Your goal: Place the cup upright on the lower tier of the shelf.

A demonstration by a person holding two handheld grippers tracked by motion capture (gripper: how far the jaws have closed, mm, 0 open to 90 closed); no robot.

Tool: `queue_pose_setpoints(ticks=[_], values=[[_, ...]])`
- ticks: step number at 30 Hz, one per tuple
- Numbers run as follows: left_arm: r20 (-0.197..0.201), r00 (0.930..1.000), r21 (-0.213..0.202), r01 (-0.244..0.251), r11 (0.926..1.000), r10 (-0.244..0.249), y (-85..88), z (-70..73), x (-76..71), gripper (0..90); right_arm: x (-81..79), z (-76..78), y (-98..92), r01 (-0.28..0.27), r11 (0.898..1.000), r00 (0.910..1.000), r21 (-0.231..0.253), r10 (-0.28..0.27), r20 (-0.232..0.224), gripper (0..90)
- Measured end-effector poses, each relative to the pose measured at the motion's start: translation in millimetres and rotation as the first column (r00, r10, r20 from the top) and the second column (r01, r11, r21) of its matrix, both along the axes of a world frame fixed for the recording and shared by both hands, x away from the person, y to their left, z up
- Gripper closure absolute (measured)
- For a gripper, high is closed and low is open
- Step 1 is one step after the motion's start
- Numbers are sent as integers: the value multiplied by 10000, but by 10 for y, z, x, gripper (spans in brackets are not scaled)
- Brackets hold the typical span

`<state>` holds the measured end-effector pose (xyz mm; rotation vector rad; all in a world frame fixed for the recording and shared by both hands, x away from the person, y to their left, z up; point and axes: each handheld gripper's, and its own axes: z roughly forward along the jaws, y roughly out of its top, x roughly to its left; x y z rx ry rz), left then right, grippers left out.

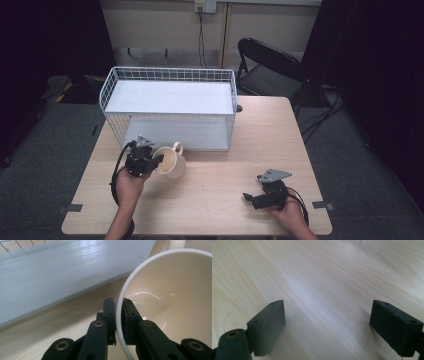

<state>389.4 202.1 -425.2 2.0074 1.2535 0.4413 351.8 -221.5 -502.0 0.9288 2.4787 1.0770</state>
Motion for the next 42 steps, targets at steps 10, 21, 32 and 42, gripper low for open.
queue_pose_setpoints(ticks=[10, 21, 32, 42], values=[[118, 9988, -148, -482, 9987, 484, 33, -24, 67, 836, 0, 0, 0, 1, 10000, 10000, 1, -1, -1, 124], [564, 9935, -32, -986, 9951, 986, 19, -12, 132, 836, 0, 0, -1, -7, 10000, 10000, -1, 7, 5, 124], [644, 9880, -179, -1392, 9901, 1401, 68, -21, 198, 836, 0, 0, 0, -2, 10000, 10000, 1, 2, -2, 124], [830, 9833, -231, -1606, 9867, 1620, 50, 6, 256, 836, 0, -1, -1, -8, 10000, 10000, -1, 8, 7, 124]])
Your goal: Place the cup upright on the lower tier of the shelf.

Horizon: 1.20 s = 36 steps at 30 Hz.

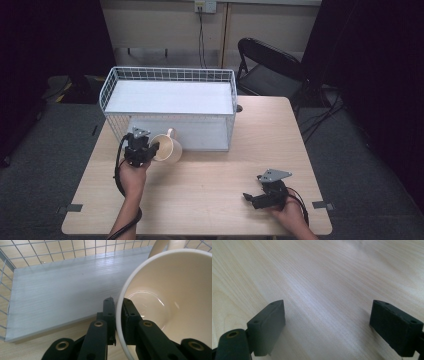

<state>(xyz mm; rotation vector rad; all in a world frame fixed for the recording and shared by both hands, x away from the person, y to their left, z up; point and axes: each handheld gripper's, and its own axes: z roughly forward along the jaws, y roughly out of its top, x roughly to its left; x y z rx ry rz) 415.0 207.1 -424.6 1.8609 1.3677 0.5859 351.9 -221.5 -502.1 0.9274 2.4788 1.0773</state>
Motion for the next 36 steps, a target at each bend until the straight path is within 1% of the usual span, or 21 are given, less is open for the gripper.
queue_pose_setpoints(ticks=[1, 7, 8, 11, 14, 15, 17, 19, 20, 21, 22, 23, 24, 28, 31, 33, 35, 36], values=[[29, 10000, 43, -69, 10000, 68, -11, -2, 9, 835, 0, 0, 0, 1, 10000, 10000, 1, -1, 0, 124], [176, 9996, -50, -240, 9997, 240, -36, -13, 44, 836, 0, 0, 0, 2, 10000, 10000, 3, -2, -2, 124], [168, 9996, 50, -209, 9998, 208, -37, -12, 50, 836, 0, 0, 0, 2, 10000, 10000, 1, -2, -1, 124], [288, 9989, 50, -368, 9993, 366, -61, -28, 70, 836, 0, 0, 0, 0, 10000, 10000, 0, 0, 1, 124], [348, 9986, 31, -404, 9992, 402, -74, -46, 91, 835, -1, 0, 0, 5, 10000, 10000, 3, -5, -8, 124], [390, 9982, 116, -462, 9989, 457, -81, -49, 94, 836, -1, 0, 0, 6, 10000, 10000, 3, -6, -8, 124], [401, 9981, 60, -466, 9989, 463, -85, -58, 107, 835, 0, 0, 0, 0, 10000, 10000, 2, 0, 0, 124], [480, 9971, 80, -586, 9982, 582, -99, -67, 122, 836, -1, 0, 0, 5, 10000, 10000, 3, -5, -8, 124], [509, 9968, 154, -625, 9979, 616, -97, -70, 132, 836, 0, 0, 0, 5, 10000, 10000, 2, -5, -6, 124], [554, 9961, 109, -697, 9975, 690, -99, -73, 137, 836, 0, 0, 0, 4, 10000, 10000, 1, -4, -4, 124], [557, 9958, 166, -738, 9971, 728, -95, -72, 141, 836, 0, 0, 0, 2, 10000, 10000, 2, -2, -2, 124], [663, 9941, 113, -866, 9962, 856, -97, -72, 145, 836, 0, 0, 0, 2, 10000, 10000, 1, -2, 1, 124], [712, 9935, 73, -900, 9959, 893, -95, -72, 150, 836, 0, 0, 0, 2, 10000, 10000, 2, -2, -2, 124], [868, 9909, 160, -1046, 9944, 1028, -104, -72, 176, 836, 0, 0, 0, 1, 10000, 10000, 3, -1, 0, 124], [842, 9903, 250, -1132, 9933, 1107, -105, -76, 202, 836, 0, 0, 0, 0, 10000, 10000, 2, 0, 1, 124], [863, 9888, 211, -1241, 9921, 1218, -112, -81, 217, 835, 0, 0, 0, 0, 10000, 10000, 2, 0, 0, 124], [886, 9882, 307, -1283, 9913, 1251, -108, -79, 229, 835, 0, 0, 0, 0, 10000, 10000, 3, 0, 1, 124], [907, 9871, 236, -1349, 9906, 1322, -113, -81, 233, 835, 0, 0, 0, 1, 10000, 10000, 3, -1, -1, 124]])
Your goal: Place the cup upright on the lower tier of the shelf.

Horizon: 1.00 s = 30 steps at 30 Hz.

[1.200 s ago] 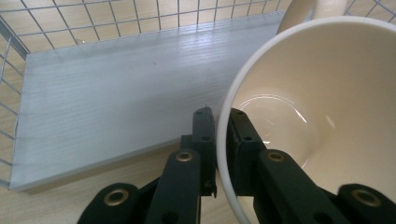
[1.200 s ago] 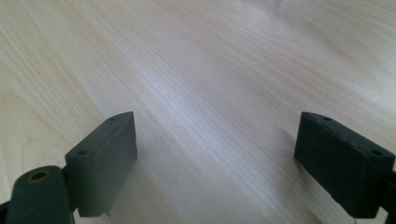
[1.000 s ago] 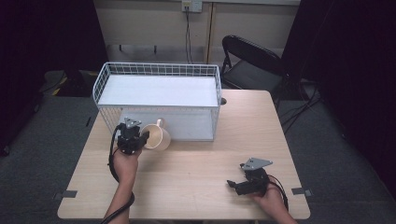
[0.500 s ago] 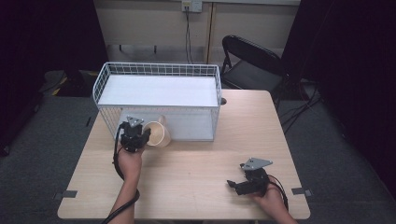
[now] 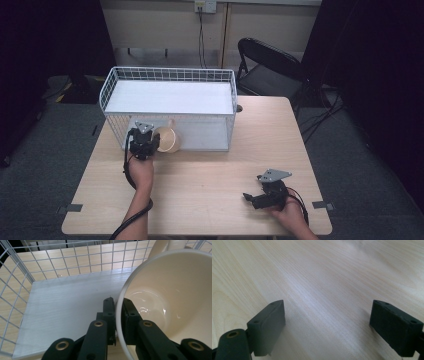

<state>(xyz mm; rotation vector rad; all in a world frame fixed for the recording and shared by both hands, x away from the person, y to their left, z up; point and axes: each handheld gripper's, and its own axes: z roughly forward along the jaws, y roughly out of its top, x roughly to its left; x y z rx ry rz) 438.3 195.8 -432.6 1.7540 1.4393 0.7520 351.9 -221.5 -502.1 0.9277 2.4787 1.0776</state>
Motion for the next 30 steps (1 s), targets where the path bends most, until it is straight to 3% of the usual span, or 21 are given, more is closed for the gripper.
queue_pose_setpoints(ticks=[18, 24, 27, 30], values=[[188, 9964, 62, -822, 9966, 821, -56, -28, 71, 835, 0, 0, 0, -2, 10000, 10000, -1, 2, 1, 124], [239, 9923, -147, -1209, 9926, 1212, -69, -66, 80, 834, 0, 0, 0, -2, 10000, 10000, 0, 2, -1, 124], [228, 9924, 14, -1206, 9927, 1206, -87, -79, 82, 831, 0, 0, 0, -2, 10000, 10000, -1, 2, 2, 124], [396, 9907, -215, -1297, 9913, 1304, -91, -76, 71, 820, 0, 0, 0, -2, 10000, 10000, 3, 2, 1, 124]])
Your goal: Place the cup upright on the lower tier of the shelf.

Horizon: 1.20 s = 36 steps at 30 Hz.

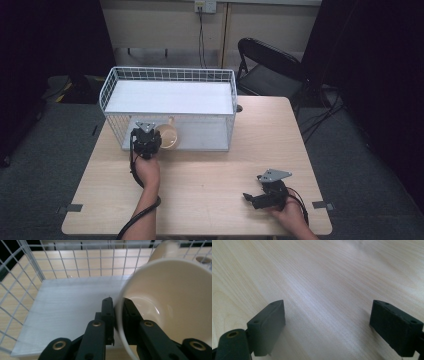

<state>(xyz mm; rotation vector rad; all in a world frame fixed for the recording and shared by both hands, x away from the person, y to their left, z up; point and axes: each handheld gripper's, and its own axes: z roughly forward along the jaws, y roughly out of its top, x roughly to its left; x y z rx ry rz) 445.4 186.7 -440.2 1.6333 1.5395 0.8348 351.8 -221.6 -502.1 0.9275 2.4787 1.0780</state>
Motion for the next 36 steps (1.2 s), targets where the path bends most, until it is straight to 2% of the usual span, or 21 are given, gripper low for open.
queue_pose_setpoints(ticks=[1, 3, 8, 12, 16, 22, 25, 28, 36], values=[[61, 10000, -248, -31, 9997, 33, 2, 4, 7, 817, 0, 0, 0, -1, 10000, 10000, -2, 1, -2, 124], [-56, 9999, -182, 158, 9997, -159, 1, 22, 15, 805, 0, 0, 0, -2, 10000, 10000, -2, 2, 0, 124], [92, 9997, -161, 215, 9996, -213, -20, 36, 16, 768, 0, 0, 0, -2, 10000, 10000, -3, 2, -3, 124], [122, 9997, -227, 226, 9995, -224, -3, 33, 17, 770, 0, 0, 0, -2, 10000, 10000, -3, 2, 0, 124], [352, 9993, -349, 149, 9993, -137, 1, 64, 20, 691, 0, 0, 0, -3, 10000, 10000, -2, 3, 0, 124], [305, 9990, -460, 338, 9984, -324, -2, 83, 25, 666, 0, 0, 0, -1, 10000, 10000, -3, 1, -1, 124], [242, 9992, -341, 313, 9989, -305, -15, 77, 30, 738, 0, 0, 0, -2, 10000, 10000, -3, 2, -4, 124], [225, 9995, -496, 227, 9985, -216, 1, 79, 43, 806, 0, 0, 0, -2, 10000, 10000, -1, 2, -3, 124], [269, 9995, -257, -177, 9995, 184, -28, 81, 99, 815, 0, 0, 0, -3, 10000, 10000, -2, 3, -2, 124]])
